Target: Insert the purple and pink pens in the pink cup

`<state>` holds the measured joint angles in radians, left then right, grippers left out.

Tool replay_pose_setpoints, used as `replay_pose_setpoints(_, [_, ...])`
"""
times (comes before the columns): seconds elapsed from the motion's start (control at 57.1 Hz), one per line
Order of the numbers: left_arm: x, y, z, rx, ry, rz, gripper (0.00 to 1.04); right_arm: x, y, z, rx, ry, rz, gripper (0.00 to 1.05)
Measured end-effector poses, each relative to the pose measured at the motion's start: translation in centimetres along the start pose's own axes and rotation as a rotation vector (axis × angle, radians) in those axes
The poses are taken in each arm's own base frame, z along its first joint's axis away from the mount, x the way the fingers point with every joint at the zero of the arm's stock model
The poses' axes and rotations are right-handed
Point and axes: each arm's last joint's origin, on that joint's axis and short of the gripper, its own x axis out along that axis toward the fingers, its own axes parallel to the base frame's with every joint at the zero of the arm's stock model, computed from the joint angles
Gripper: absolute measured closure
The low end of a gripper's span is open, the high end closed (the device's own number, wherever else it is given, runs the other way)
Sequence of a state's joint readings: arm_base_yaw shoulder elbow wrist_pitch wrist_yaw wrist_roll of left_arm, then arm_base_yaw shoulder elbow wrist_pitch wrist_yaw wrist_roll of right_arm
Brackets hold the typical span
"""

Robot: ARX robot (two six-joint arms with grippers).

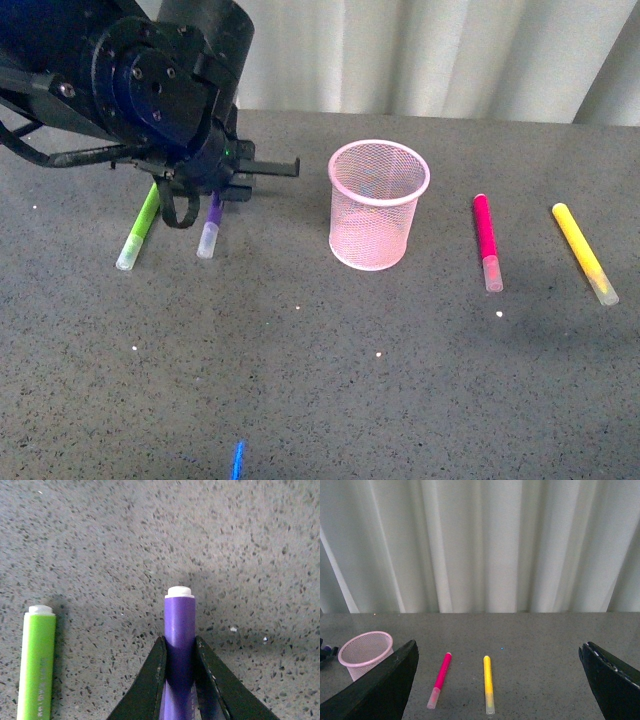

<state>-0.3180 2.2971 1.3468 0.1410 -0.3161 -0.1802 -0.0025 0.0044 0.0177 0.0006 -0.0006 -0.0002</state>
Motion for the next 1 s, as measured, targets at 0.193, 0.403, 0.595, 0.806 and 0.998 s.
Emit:
replay_pose_setpoints(0.193, [-3.8,0.3,4.0,-0.118,-0.191,-0.036,0.92,0.0,0.0,0.0,0.000,0.000,0.000,0.07])
replay_pose_setpoints(0.403, [-10.3,0.1,8.6,-0.208,-0.472,-0.237,0.92,0.0,0.0,0.0,0.000,0.000,0.000,0.07])
replay_pose_setpoints(0.595, [-15.8,-0.2,10.2,-0.372,-0.756,-0.385,0.92,0.0,0.0,0.0,0.000,0.000,0.000,0.07])
replay_pose_setpoints(0.806, [-15.7,-2.3,9.1,-0.415,-0.859,-0.491,0.92,0.0,0.0,0.0,0.000,0.000,0.000,0.07])
replay_pose_setpoints(0.998, [-13.6,-5.6,5.4,-0.417,-0.847,-0.548,0.92,0.0,0.0,0.0,0.000,0.000,0.000,0.07])
